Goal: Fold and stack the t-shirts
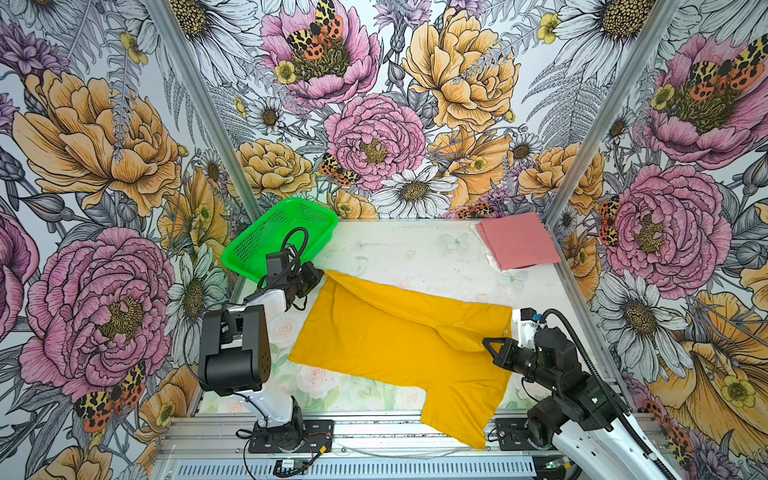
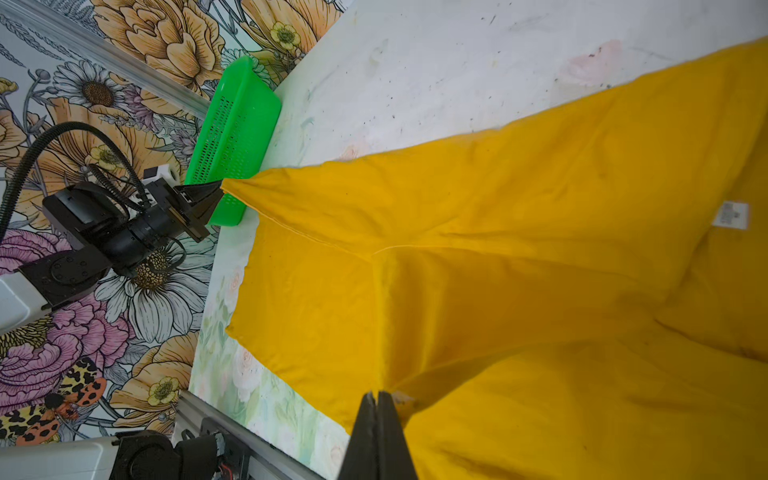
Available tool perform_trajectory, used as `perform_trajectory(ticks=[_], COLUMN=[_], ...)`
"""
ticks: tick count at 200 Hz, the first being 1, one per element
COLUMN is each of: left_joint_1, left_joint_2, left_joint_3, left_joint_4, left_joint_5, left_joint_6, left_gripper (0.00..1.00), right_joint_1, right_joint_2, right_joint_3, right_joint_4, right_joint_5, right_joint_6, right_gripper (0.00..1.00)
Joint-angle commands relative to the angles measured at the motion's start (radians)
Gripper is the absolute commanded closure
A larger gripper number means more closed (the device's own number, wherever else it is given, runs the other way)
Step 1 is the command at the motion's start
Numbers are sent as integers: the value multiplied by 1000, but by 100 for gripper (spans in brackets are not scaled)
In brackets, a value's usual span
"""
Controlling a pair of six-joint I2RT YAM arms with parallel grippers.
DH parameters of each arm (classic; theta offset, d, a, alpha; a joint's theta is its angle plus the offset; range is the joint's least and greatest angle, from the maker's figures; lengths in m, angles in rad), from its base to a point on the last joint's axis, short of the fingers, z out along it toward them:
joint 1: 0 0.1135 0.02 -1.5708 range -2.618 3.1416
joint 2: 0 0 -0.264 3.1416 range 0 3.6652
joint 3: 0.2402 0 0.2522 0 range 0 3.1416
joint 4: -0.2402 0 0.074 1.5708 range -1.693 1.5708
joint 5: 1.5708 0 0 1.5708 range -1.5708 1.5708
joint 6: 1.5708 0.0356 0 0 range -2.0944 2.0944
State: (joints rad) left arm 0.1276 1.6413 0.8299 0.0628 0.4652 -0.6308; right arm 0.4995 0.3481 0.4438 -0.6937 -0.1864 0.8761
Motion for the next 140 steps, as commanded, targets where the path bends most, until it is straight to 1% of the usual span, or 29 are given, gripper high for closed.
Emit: perform_trajectory(ticks=[1, 64, 97, 101, 105, 111, 115, 120, 125, 130, 133, 140], left_joint_1=[9, 36, 31, 30, 29, 28, 30, 28, 23, 17, 13, 5], left_joint_2=[-41, -5, -10, -13, -15, -26, -38, -56, -82, -109, -125, -161], left_joint_3=[-34, -43, -49, -52, -55, -64, -73, -89, -102, -109, -111, -101], left_joint_4=[61, 88, 89, 89, 89, 92, 99, 115, 125, 122, 113, 80], left_joint_5=[-52, -45, -40, -40, -40, -39, -39, -42, -49, -58, -65, -75], left_joint_6=[-12, -27, -34, -37, -42, -54, -65, -78, -87, -88, -87, -75], left_gripper=[100, 100, 100, 97, 93, 83, 74, 63, 54, 47, 41, 30], right_joint_1=[27, 125, 170, 175, 178, 180, 181, 183, 183, 183, 183, 183], right_joint_2=[-13, 39, 36, 35, 34, 35, 34, 35, 34, 34, 34, 37], right_joint_3=[-16, -20, -15, -14, -13, -8, -3, 4, 16, 27, 34, 52], right_joint_4=[-30, -23, -24, -24, -25, -26, -26, -29, -36, -36, -36, -36], right_joint_5=[4, 11, 57, 61, 65, 64, 64, 69, 78, 85, 91, 102], right_joint_6=[16, -3, 3, 3, 2, -2, -5, -11, -16, -21, -25, -33], right_gripper=[100, 100, 100, 100, 100, 84, 75, 59, 43, 31, 25, 22])
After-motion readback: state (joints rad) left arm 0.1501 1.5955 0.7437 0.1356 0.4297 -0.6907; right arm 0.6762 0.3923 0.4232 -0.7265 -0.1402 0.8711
